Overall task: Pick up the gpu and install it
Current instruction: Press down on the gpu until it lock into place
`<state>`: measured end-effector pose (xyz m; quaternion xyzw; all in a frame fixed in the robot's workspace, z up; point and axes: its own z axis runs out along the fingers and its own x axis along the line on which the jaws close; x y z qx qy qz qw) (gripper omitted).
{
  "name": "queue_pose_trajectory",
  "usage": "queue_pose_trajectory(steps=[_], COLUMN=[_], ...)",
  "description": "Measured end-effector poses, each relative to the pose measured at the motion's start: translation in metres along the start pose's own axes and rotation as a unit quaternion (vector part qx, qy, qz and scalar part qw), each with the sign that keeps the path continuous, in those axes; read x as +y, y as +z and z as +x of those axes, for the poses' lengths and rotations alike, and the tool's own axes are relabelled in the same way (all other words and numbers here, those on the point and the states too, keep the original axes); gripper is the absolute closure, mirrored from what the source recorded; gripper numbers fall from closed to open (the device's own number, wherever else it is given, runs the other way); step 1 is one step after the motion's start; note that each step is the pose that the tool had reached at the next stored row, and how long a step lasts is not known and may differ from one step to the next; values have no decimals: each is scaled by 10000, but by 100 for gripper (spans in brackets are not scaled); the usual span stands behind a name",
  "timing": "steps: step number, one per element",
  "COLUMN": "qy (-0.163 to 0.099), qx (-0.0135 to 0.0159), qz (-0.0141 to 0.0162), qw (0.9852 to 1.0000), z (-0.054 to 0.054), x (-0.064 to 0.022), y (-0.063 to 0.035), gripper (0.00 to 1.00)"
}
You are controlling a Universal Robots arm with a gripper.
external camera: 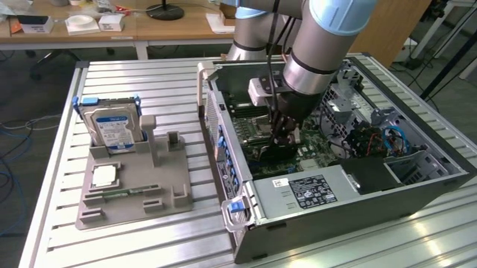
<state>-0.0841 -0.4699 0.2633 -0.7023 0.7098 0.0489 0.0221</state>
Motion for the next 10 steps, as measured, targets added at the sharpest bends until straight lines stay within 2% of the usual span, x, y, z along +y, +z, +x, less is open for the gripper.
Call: queue_pose_trajectory(steps=[2, 6, 10], qy=[1, -1, 0], qx=[13, 9, 10], qz=[-6, -5, -5], qw=[10000, 10000, 10000], z=[-6, -26, -26], x=[6, 12, 12], y=[-105, -290, -291], gripper=[90, 90, 90])
